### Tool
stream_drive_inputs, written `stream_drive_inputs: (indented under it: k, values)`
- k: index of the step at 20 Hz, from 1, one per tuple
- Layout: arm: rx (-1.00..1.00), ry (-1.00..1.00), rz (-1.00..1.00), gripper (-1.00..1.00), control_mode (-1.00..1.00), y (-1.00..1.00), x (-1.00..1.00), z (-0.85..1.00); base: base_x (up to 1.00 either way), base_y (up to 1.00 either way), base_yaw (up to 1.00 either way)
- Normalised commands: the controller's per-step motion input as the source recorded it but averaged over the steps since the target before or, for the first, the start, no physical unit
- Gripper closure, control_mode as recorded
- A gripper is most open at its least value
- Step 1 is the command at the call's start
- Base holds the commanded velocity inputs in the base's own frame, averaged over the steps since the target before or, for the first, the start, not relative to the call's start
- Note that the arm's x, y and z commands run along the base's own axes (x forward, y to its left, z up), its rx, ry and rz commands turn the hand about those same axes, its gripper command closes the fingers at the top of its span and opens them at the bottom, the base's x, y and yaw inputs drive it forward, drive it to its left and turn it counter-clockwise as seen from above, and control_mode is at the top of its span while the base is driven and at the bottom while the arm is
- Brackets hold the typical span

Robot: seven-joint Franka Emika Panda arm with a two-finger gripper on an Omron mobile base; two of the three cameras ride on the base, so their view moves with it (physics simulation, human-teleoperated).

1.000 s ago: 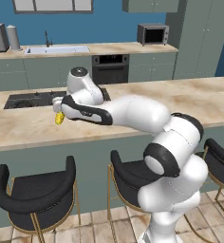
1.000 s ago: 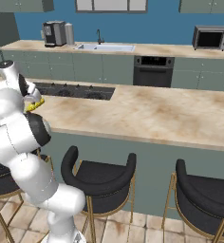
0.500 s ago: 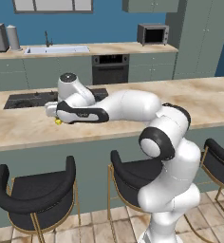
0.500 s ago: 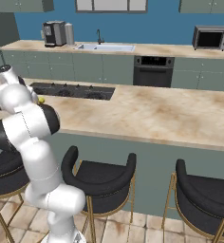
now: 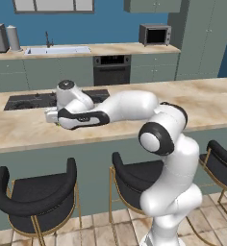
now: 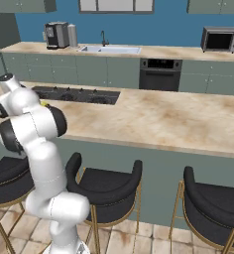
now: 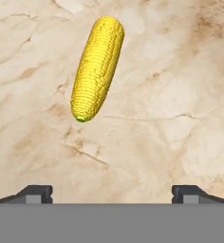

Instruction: Place the corn in the correct fridge rack based on whether it is a fruit or vegetable. Finally, close the fridge door.

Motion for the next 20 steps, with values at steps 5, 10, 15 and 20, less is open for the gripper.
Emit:
stream_drive_inputs:
  k: [5, 10, 15, 20]
  values:
    - [0.00, 0.00, 0.00, -1.00, -1.00, 0.08, 0.30, -0.24, 0.00, 0.00, 0.00]
    - [0.00, 0.00, 0.00, -1.00, -1.00, 0.22, 0.48, -0.14, 0.00, 0.00, 0.00]
    - [0.00, 0.00, 0.00, -1.00, -1.00, 0.23, 0.45, -0.14, 0.00, 0.00, 0.00]
    - [0.00, 0.00, -0.01, -1.00, -1.00, 0.05, 0.42, -0.18, 0.00, 0.00, 0.00]
